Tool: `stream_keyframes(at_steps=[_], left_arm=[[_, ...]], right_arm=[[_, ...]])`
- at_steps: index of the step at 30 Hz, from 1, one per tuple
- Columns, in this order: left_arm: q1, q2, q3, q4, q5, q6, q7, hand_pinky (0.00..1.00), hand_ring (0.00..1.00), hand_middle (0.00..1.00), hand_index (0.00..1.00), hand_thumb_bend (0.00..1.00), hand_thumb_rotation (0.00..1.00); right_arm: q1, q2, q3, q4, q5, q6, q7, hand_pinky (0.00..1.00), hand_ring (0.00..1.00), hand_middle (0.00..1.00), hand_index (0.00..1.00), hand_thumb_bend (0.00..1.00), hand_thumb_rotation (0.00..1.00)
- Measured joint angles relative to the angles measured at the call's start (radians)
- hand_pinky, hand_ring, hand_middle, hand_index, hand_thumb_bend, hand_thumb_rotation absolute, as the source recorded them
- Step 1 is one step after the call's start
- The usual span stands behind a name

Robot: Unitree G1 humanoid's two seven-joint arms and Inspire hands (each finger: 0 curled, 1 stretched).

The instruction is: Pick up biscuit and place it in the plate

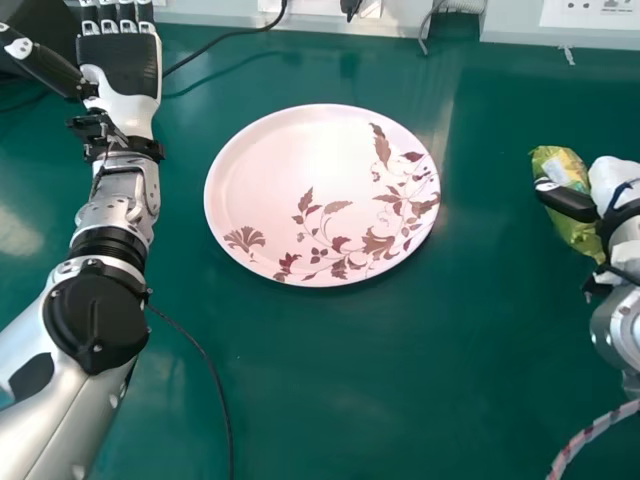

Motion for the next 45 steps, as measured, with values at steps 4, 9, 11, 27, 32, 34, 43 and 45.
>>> stream_keyframes(at_steps=[4, 9, 11, 27, 32, 34, 43, 45], left_arm=[[0.0, 0.0, 0.0, 0.0, 0.002, -0.004, 0.003, 0.81, 0.88, 0.96, 0.98, 1.0, 0.44], [0.0, 0.0, 0.0, 0.0, 0.002, -0.002, 0.007, 0.73, 0.86, 0.95, 0.97, 1.0, 0.42], [0.0, 0.0, 0.0, 0.0, 0.007, -0.002, 0.007, 0.75, 0.86, 0.95, 0.98, 1.0, 0.43], [0.0, -0.001, 0.0, 0.0, 0.009, -0.017, 0.012, 0.72, 0.84, 0.94, 0.98, 1.0, 0.45], [0.0, -0.001, 0.0, 0.0, 0.009, -0.02, 0.012, 0.73, 0.84, 0.94, 0.98, 1.0, 0.45], [0.0, -0.001, 0.0, 0.0, 0.009, -0.021, 0.012, 0.73, 0.84, 0.94, 0.98, 1.0, 0.45], [0.0, -0.001, 0.0, 0.0, 0.009, -0.022, 0.012, 0.73, 0.84, 0.94, 0.98, 1.0, 0.45], [0.0, -0.001, 0.0, 0.0, 0.009, -0.022, 0.012, 0.73, 0.84, 0.94, 0.98, 1.0, 0.45]], right_arm=[[0.001, 0.0, -0.009, -0.023, -0.008, -0.004, 0.001, 0.07, 0.14, 0.21, 0.49, 0.5, 0.06], [0.003, 0.0, -0.023, -0.041, -0.016, -0.01, 0.002, 0.06, 0.14, 0.21, 0.49, 0.5, 0.06], [0.003, 0.0, -0.026, -0.05, -0.019, -0.017, 0.004, 0.06, 0.14, 0.21, 0.49, 0.5, 0.06], [0.003, 0.006, -0.054, -0.107, -0.059, -0.059, 0.035, 0.06, 0.13, 0.21, 0.49, 0.5, 0.06], [0.002, 0.014, -0.057, -0.111, -0.069, -0.067, 0.035, 0.06, 0.13, 0.21, 0.49, 0.5, 0.06], [0.002, 0.017, -0.058, -0.111, -0.071, -0.069, 0.036, 0.06, 0.13, 0.21, 0.49, 0.5, 0.06], [0.002, 0.033, -0.066, -0.111, -0.084, -0.08, 0.038, 0.06, 0.13, 0.21, 0.49, 0.5, 0.06], [0.002, 0.034, -0.069, -0.111, -0.085, -0.082, 0.04, 0.06, 0.13, 0.21, 0.49, 0.5, 0.06]])
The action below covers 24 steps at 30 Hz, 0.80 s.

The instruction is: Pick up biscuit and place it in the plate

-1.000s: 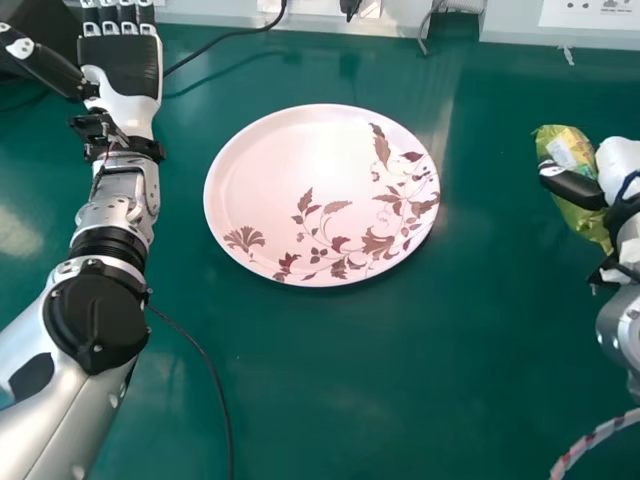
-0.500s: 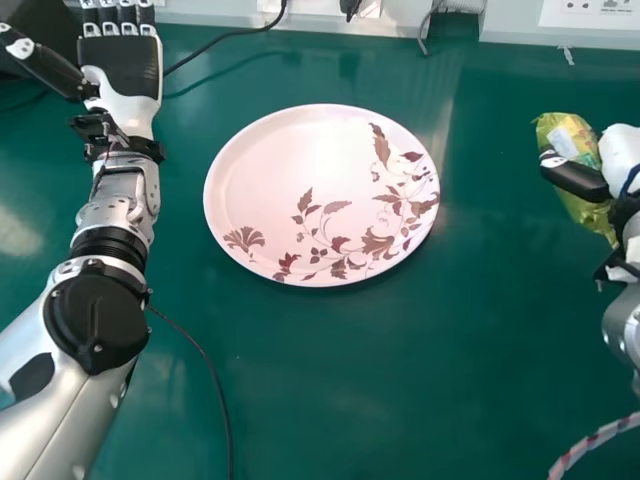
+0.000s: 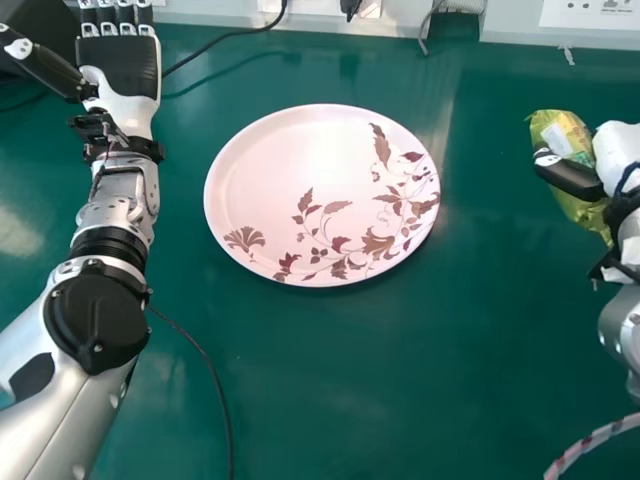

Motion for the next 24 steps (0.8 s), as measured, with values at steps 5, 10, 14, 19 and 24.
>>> stream_keyframes(at_steps=[5, 10, 14, 19, 24], left_arm=[[0.0, 0.0, 0.0, 0.0, 0.0, 0.0, 0.0, 0.73, 0.84, 0.94, 0.98, 1.0, 0.45], [0.0, 0.0, 0.0, 0.0, 0.0, 0.0, 0.0, 0.73, 0.84, 0.94, 0.98, 1.0, 0.45], [0.0, 0.0, 0.0, 0.0, 0.0, 0.0, 0.0, 0.73, 0.84, 0.94, 0.98, 1.0, 0.45], [0.0, 0.002, 0.0, 0.0, 0.0, -0.001, 0.0, 0.73, 0.81, 0.9, 0.97, 1.0, 0.51], [-0.005, -0.02, -0.001, 0.0, 0.002, 0.0, 0.001, 0.75, 0.82, 0.89, 0.97, 1.0, 0.52]], right_arm=[[0.0, 0.005, -0.004, 0.0, -0.004, -0.005, 0.005, 0.06, 0.13, 0.21, 0.49, 0.5, 0.06], [0.0, 0.007, -0.009, 0.0, -0.006, -0.012, 0.006, 0.06, 0.13, 0.21, 0.49, 0.5, 0.06], [0.0, 0.009, -0.011, 0.0, -0.007, -0.016, 0.007, 0.06, 0.13, 0.21, 0.49, 0.5, 0.06], [-0.013, 0.04, -0.001, -0.032, -0.025, -0.021, 0.005, 0.05, 0.13, 0.2, 0.49, 0.5, 0.05], [-0.112, 0.131, 0.042, -0.157, -0.074, -0.077, -0.026, 0.05, 0.13, 0.2, 0.49, 0.5, 0.05]])
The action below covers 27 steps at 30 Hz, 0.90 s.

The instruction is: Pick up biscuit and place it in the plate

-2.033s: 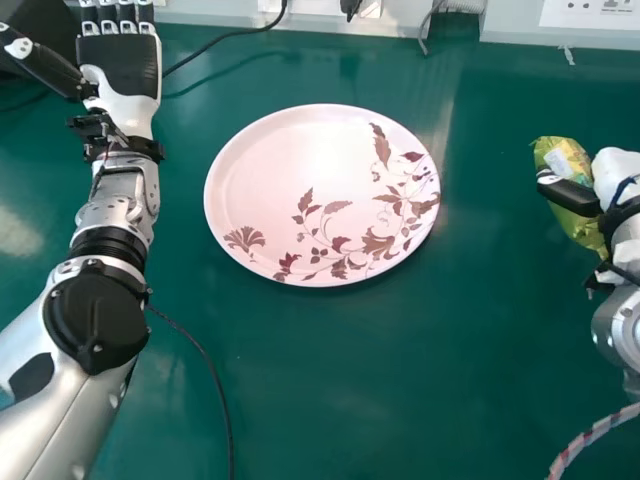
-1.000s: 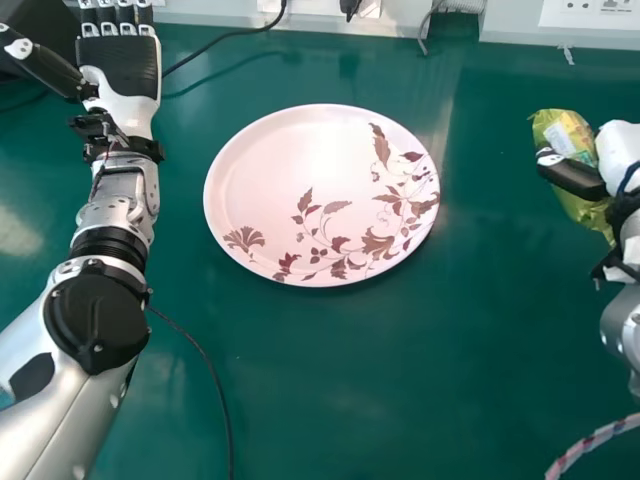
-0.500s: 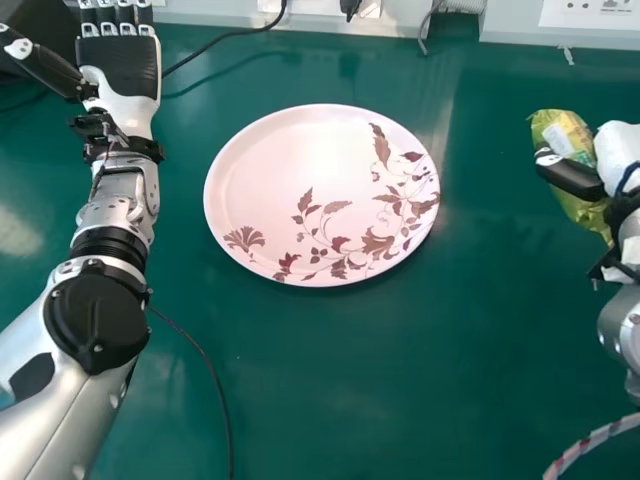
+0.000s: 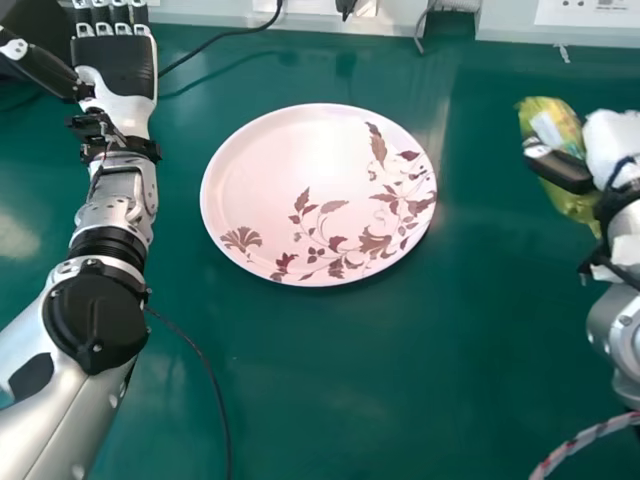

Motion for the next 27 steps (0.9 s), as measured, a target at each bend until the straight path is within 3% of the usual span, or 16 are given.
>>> stream_keyframes(at_steps=[6, 11, 27], left_arm=[[0.0, 0.008, 0.0, 0.0, -0.001, -0.007, 0.002, 0.8, 0.84, 0.9, 0.98, 1.0, 0.5], [0.0, 0.008, 0.0, 0.0, -0.001, 0.003, 0.002, 0.79, 0.83, 0.9, 0.97, 1.0, 0.5], [0.0, 0.008, 0.0, 0.0, -0.001, 0.002, 0.002, 0.82, 0.81, 0.89, 0.97, 1.0, 0.49]], right_arm=[[-0.008, 0.049, -0.001, -0.002, -0.051, -0.02, 0.025, 0.05, 0.12, 0.2, 0.49, 0.5, 0.05], [-0.011, 0.083, -0.003, -0.003, -0.08, -0.048, 0.037, 0.05, 0.12, 0.2, 0.49, 0.5, 0.05], [-0.024, 0.148, -0.032, -0.005, -0.097, -0.106, 0.038, 0.04, 0.12, 0.2, 0.49, 0.5, 0.05]])
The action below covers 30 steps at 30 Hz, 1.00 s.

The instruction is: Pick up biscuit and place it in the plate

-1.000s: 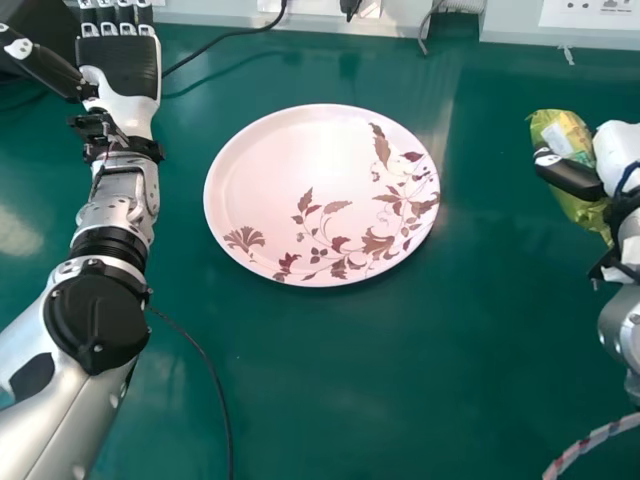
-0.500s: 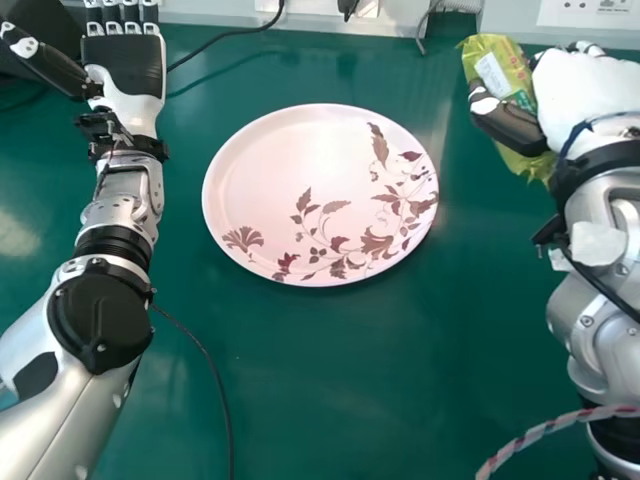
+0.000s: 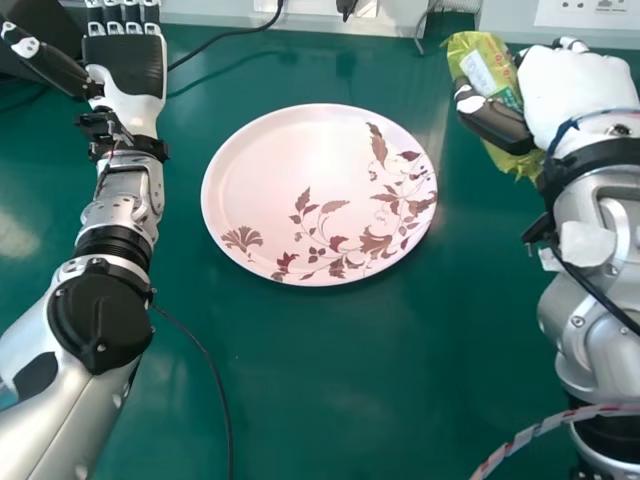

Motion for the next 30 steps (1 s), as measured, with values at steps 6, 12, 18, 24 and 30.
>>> stream_keyframes(at_steps=[6, 12, 18, 24, 30], left_arm=[[0.0, 0.0, 0.0, 0.0, 0.0, 0.001, -0.002, 0.84, 0.81, 0.89, 0.97, 1.0, 0.49], [0.0, 0.0, 0.0, 0.0, 0.0, 0.001, -0.002, 0.84, 0.82, 0.9, 0.97, 1.0, 0.48], [0.0, -0.001, 0.0, 0.0, 0.0, 0.001, -0.002, 0.78, 0.78, 0.88, 0.94, 1.0, 0.47], [0.0, -0.001, 0.0, 0.0, 0.0, 0.001, -0.002, 0.76, 0.77, 0.87, 0.95, 1.0, 0.49], [0.0, -0.001, 0.0, 0.0, 0.001, -0.003, -0.004, 0.78, 0.78, 0.87, 0.96, 1.0, 0.49]], right_arm=[[-0.005, 0.011, 0.0, 0.0, -0.017, -0.017, -0.003, 0.04, 0.12, 0.2, 0.49, 0.5, 0.05], [-0.011, 0.025, -0.001, 0.001, -0.026, -0.031, -0.017, 0.04, 0.11, 0.19, 0.49, 0.5, 0.05], [-0.012, 0.041, 0.0, 0.001, -0.024, -0.056, -0.081, 0.04, 0.11, 0.19, 0.49, 0.49, 0.05], [-0.003, 0.054, 0.003, 0.012, -0.011, -0.084, -0.185, 0.04, 0.12, 0.2, 0.49, 0.5, 0.05], [0.006, 0.071, 0.005, 0.018, -0.003, -0.088, -0.2, 0.04, 0.12, 0.19, 0.49, 0.49, 0.05]])
